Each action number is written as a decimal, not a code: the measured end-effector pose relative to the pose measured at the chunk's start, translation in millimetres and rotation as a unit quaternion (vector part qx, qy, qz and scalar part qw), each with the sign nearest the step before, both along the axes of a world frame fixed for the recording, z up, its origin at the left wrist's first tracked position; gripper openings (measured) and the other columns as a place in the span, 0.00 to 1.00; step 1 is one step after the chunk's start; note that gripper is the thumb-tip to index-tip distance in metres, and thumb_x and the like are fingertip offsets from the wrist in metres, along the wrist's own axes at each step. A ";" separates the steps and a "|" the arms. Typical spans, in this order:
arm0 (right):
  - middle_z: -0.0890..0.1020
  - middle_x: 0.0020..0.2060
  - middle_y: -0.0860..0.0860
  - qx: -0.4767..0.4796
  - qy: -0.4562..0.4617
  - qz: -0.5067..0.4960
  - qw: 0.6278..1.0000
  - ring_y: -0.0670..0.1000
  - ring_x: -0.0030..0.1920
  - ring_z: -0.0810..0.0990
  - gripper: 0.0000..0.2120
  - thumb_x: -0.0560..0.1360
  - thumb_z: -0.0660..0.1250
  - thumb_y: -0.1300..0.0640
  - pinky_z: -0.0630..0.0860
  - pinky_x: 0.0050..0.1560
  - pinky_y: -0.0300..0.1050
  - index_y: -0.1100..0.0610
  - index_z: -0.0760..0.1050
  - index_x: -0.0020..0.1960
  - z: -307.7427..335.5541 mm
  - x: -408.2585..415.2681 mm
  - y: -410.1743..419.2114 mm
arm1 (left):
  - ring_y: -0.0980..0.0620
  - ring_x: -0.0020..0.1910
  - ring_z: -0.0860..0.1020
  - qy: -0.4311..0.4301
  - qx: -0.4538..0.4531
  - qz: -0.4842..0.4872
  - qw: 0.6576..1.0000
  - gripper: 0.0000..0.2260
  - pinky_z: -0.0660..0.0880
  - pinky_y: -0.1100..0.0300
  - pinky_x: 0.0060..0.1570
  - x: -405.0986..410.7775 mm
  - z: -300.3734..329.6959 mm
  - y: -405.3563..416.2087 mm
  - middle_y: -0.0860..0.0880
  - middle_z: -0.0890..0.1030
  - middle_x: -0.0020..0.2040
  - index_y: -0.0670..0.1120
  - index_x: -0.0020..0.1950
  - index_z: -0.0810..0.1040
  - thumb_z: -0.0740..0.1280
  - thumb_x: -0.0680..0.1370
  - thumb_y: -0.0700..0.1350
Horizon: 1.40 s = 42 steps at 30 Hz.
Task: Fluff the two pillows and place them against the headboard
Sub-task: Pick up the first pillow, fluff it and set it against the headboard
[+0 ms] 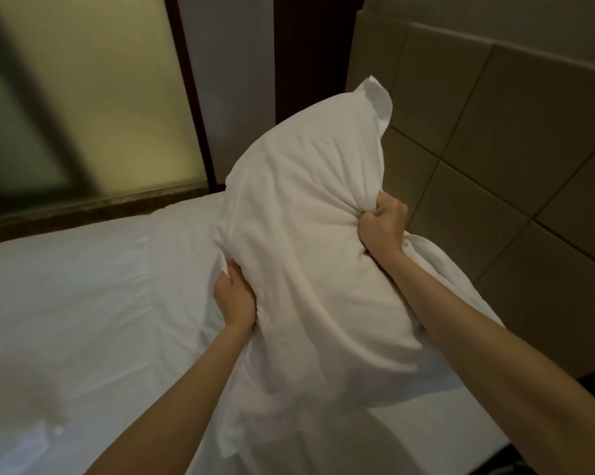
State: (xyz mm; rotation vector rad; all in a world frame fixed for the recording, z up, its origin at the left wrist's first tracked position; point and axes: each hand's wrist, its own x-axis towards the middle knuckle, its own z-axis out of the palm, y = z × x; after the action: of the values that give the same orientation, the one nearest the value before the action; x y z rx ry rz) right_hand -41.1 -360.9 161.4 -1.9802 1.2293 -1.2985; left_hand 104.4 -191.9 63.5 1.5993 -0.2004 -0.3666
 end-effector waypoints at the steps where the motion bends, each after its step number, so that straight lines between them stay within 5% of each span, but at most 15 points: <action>1: 0.63 0.28 0.55 -0.004 -0.001 0.001 1.000 0.52 0.31 0.61 0.10 0.58 0.57 0.75 0.51 0.32 0.47 0.62 0.61 0.29 1.9 2.9 -13.3 | 0.51 0.33 0.75 0.002 0.001 -0.004 1.000 0.24 0.74 0.55 0.38 3.2 0.3 -12.3 0.47 0.77 0.33 0.45 0.34 0.74 0.53 0.80 0.58; 6: 0.63 0.27 0.55 -0.037 -0.009 0.028 0.999 0.53 0.31 0.60 0.04 0.55 0.53 0.68 0.52 0.33 0.47 0.61 0.60 0.29 8.7 21.9 -88.2 | 0.47 0.38 0.77 0.006 0.003 -0.001 1.000 0.28 0.76 0.51 0.43 17.5 -5.8 -88.1 0.40 0.80 0.39 0.37 0.42 0.77 0.52 0.81 0.59; 12: 0.62 0.27 0.54 -0.060 -0.009 0.071 0.996 0.53 0.31 0.60 0.03 0.55 0.52 0.66 0.52 0.32 0.47 0.61 0.60 0.28 2.2 51.1 -205.0 | 0.52 0.33 0.75 0.025 -0.011 0.028 0.999 0.23 0.73 0.59 0.35 29.6 -18.8 -199.5 0.46 0.78 0.34 0.44 0.36 0.75 0.54 0.80 0.59; 20: 0.64 0.27 0.55 -0.108 0.010 0.099 0.989 0.54 0.30 0.63 0.02 0.56 0.53 0.66 0.54 0.32 0.48 0.61 0.60 0.28 3.2 86.3 -346.6 | 0.52 0.37 0.75 -0.002 0.002 -0.040 0.999 0.17 0.74 0.57 0.42 64.8 -42.4 -344.2 0.48 0.78 0.38 0.47 0.38 0.73 0.53 0.83 0.50; 23: 0.66 0.28 0.56 -0.131 0.032 0.085 0.987 0.55 0.30 0.65 0.06 0.58 0.54 0.69 0.56 0.31 0.49 0.60 0.60 0.29 4.2 94.6 -397.0 | 0.51 0.38 0.74 -0.037 0.097 -0.119 0.987 0.16 0.72 0.55 0.42 81.9 -50.9 -396.3 0.45 0.79 0.41 0.45 0.40 0.73 0.53 0.83 0.47; 25: 0.66 0.30 0.56 -0.138 0.063 0.079 0.985 0.55 0.32 0.66 0.10 0.60 0.54 0.71 0.58 0.33 0.49 0.57 0.59 0.31 -3.6 97.0 -426.2 | 0.44 0.49 0.76 -0.019 0.175 -0.196 0.965 0.16 0.72 0.53 0.53 91.7 -57.5 -421.7 0.38 0.79 0.54 0.40 0.51 0.76 0.52 0.83 0.47; 28: 0.72 0.44 0.56 -0.065 0.191 0.040 0.979 0.58 0.46 0.72 0.09 0.67 0.58 0.69 0.65 0.46 0.52 0.56 0.68 0.41 -33.8 93.4 -465.3 | 0.43 0.69 0.69 0.011 0.197 -0.266 0.943 0.19 0.65 0.56 0.65 100.2 -69.4 -443.0 0.43 0.69 0.72 0.42 0.72 0.67 0.51 0.83 0.45; 32: 0.65 0.68 0.58 0.145 0.390 0.017 0.909 0.63 0.68 0.64 0.26 0.73 0.67 0.57 0.60 0.65 0.62 0.54 0.62 0.69 -96.0 64.6 -487.6 | 0.44 0.72 0.63 -0.002 0.227 -0.267 0.937 0.21 0.61 0.55 0.68 101.2 -89.3 -457.4 0.44 0.63 0.76 0.43 0.75 0.61 0.52 0.82 0.42; 38: 0.65 0.70 0.60 0.319 0.427 -0.039 0.845 0.64 0.69 0.64 0.44 0.70 0.67 0.37 0.59 0.67 0.63 0.59 0.52 0.74 -161.3 11.7 -490.9 | 0.45 0.63 0.72 -0.008 0.226 -0.239 0.944 0.18 0.68 0.55 0.59 96.0 -107.6 -460.8 0.44 0.72 0.68 0.44 0.70 0.68 0.54 0.81 0.43; 40: 0.70 0.67 0.61 0.335 0.359 -0.037 0.871 0.64 0.65 0.70 0.40 0.70 0.69 0.41 0.68 0.63 0.61 0.62 0.57 0.71 -169.3 6.7 -485.9 | 0.46 0.60 0.73 -0.010 0.220 -0.232 0.947 0.16 0.69 0.56 0.56 94.8 -107.3 -460.4 0.45 0.74 0.65 0.45 0.67 0.70 0.54 0.81 0.43; 42: 0.75 0.60 0.62 0.271 0.333 -0.059 0.901 0.64 0.58 0.75 0.25 0.73 0.69 0.48 0.75 0.55 0.57 0.62 0.68 0.62 -163.0 10.9 -485.2 | 0.47 0.58 0.74 -0.014 0.212 -0.226 0.951 0.15 0.69 0.56 0.53 92.7 -104.6 -460.2 0.45 0.75 0.63 0.45 0.66 0.72 0.54 0.81 0.44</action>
State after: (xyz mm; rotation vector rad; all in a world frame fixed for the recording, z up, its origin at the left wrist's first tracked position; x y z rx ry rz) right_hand -30.2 -846.1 -1.6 -1.9754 1.7945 -0.2154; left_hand 197.1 -652.1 -41.1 1.9790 -0.5437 -0.7830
